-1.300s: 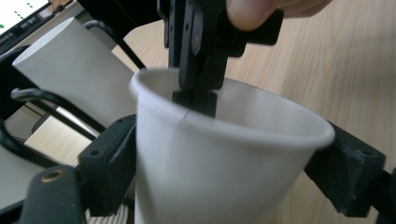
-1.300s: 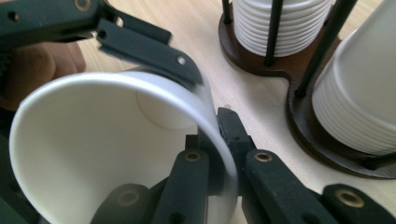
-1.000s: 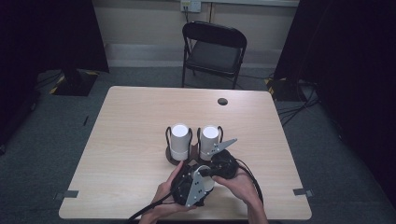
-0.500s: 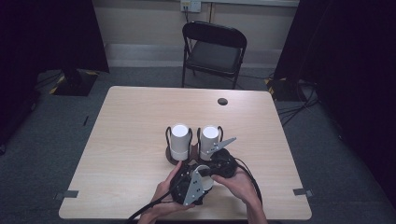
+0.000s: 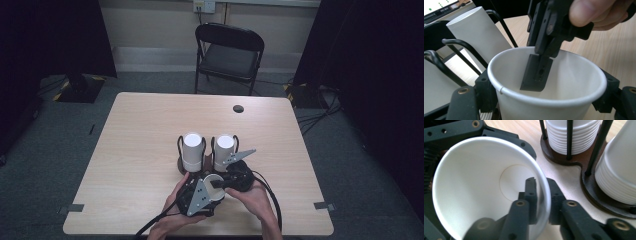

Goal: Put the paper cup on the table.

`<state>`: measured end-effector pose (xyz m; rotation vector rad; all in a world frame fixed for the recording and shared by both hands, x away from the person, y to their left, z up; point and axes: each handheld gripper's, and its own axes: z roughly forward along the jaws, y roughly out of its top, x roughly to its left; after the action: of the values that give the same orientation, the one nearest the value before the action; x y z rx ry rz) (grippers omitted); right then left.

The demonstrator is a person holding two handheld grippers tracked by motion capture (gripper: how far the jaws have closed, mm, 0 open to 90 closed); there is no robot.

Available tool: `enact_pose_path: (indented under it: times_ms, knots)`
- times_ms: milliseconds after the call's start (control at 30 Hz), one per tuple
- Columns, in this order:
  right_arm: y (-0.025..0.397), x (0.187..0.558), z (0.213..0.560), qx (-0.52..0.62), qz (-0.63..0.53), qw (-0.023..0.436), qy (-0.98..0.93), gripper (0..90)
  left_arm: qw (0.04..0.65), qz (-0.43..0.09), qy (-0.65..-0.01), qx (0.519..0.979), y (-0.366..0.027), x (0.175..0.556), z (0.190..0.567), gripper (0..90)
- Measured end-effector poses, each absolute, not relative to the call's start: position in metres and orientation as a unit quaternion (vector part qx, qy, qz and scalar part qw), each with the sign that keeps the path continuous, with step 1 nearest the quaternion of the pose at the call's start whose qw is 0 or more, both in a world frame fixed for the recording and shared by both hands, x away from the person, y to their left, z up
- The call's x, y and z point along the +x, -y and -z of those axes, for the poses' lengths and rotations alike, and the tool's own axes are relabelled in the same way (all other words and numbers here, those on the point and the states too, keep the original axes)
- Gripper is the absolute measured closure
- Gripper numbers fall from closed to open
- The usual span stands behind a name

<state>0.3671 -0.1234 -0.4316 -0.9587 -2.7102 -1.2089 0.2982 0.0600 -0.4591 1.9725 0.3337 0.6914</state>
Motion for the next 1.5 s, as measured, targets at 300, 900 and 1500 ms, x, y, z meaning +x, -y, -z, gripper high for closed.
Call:
enact_pose_path:
  times_ms: [300, 900, 1500]
  knots:
    - [0.131, 0.361, 0.429, -0.321, 0.428, -0.008, 0.845, 71.4, 0.518, -0.274, -0.176, 0.791, -0.065, 0.299, 0.460, 24.5]
    - [0.144, 0.354, 0.426, -0.337, 0.495, -0.046, 0.800, 58.2, 0.529, -0.258, -0.220, 0.778, -0.078, 0.310, 0.460, 23.8]
    - [0.169, 0.346, 0.430, -0.362, 0.548, -0.107, 0.746, 47.3, 0.551, -0.243, -0.261, 0.754, -0.101, 0.311, 0.458, 23.8]
